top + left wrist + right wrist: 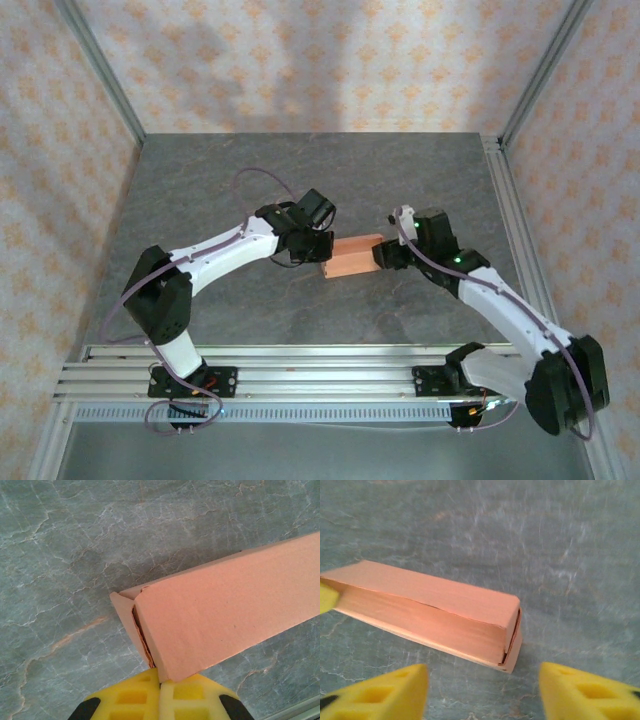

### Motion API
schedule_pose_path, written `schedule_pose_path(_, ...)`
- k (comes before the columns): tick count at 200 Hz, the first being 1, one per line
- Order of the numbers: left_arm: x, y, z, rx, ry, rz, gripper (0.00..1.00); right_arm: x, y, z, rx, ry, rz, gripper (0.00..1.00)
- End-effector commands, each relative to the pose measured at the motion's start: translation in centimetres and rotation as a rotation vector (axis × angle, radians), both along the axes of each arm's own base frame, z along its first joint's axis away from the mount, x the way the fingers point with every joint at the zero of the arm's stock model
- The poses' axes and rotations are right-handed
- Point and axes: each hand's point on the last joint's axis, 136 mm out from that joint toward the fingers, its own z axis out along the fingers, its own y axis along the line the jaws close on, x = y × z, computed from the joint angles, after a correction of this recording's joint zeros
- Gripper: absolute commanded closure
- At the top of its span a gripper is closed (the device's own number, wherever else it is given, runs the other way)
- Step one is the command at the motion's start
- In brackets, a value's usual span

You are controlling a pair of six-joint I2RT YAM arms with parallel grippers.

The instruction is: Fold the paper box

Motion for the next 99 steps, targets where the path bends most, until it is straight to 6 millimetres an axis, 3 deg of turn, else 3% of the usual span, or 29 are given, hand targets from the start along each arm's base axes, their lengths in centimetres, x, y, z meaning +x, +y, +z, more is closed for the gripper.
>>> schedule_pose_path(1, -1.0, 1.6, -3.3, 0.11, 0.062, -0.006, 1.0, 0.1, 0.3, 2.2, 0.056, -0.072, -0.007, 0.34)
schedule_pose_path(22, -1.1, 1.6, -3.5, 0.115, 0.064, -0.012, 1.0, 2.4, -0.5, 3.2, 0.142, -0.061, -0.19, 0.34)
schedule_pose_path(41, -1.2, 1.7, -3.6, 0.116, 0.066, -0.015, 1.0, 3.9, -0.5, 2.8, 0.201, 0.013, -0.306, 0.3)
schedule_pose_path(71, -1.2, 1.6, -3.5, 0.111, 0.06, -0.023, 1.0, 4.5, -0.9, 1.4, 0.201, 0.081, -0.386, 0.35)
schedule_pose_path(99, -1.4, 1.8, -3.5, 0.123, 0.055, -0.049, 1.0, 4.4, -0.9, -1.6, 0.153, 0.153, -0.392, 0.43)
